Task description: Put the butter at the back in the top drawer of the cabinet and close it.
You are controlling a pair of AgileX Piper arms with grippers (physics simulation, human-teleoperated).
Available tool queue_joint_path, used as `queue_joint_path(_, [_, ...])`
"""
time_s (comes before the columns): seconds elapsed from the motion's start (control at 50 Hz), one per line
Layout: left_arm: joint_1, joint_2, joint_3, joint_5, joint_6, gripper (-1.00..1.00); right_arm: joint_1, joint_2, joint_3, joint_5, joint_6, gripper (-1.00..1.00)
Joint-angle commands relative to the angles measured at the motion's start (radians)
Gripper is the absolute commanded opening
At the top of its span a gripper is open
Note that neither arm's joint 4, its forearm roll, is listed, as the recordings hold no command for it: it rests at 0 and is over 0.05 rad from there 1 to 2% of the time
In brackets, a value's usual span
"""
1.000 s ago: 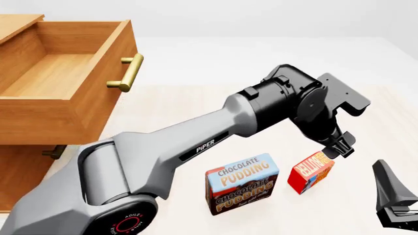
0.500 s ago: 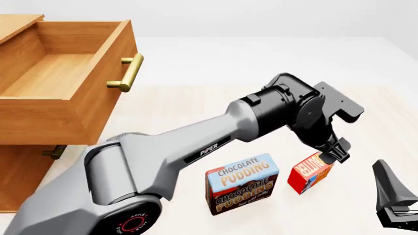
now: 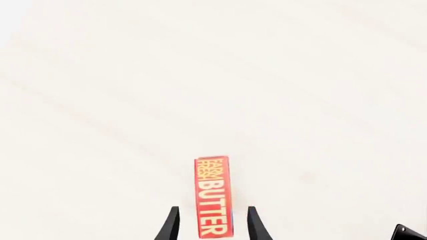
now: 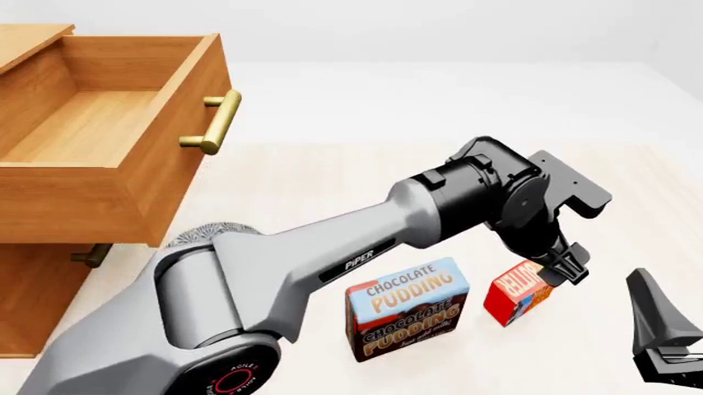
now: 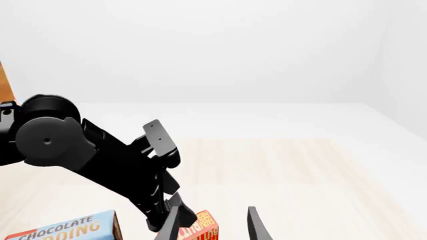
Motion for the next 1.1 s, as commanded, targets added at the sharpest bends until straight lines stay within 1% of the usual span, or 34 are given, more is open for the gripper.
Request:
queue_joint_path(0.02, [-0.004, 0.0, 0.027, -0.017, -0.01, 1.0, 0.0, 0.0, 0.0, 0.0, 0.0, 1.0])
queue_joint_path(0.3, [-0.003, 0.002, 0.05, -0.034, -0.022, 1.0, 0.0, 0.0, 0.0, 0.0, 0.0, 1.0])
queue_joint_path(0.98, [-0.006, 0.027, 0.056, -0.047, -0.039, 1.0, 0.0, 0.0, 0.0, 0.0, 0.0, 1.0])
queue_joint_path(1.1, [-0.004, 0.025, 0.071, -0.057, -0.041, 1.0, 0.0, 0.0, 0.0, 0.0, 0.0, 1.0])
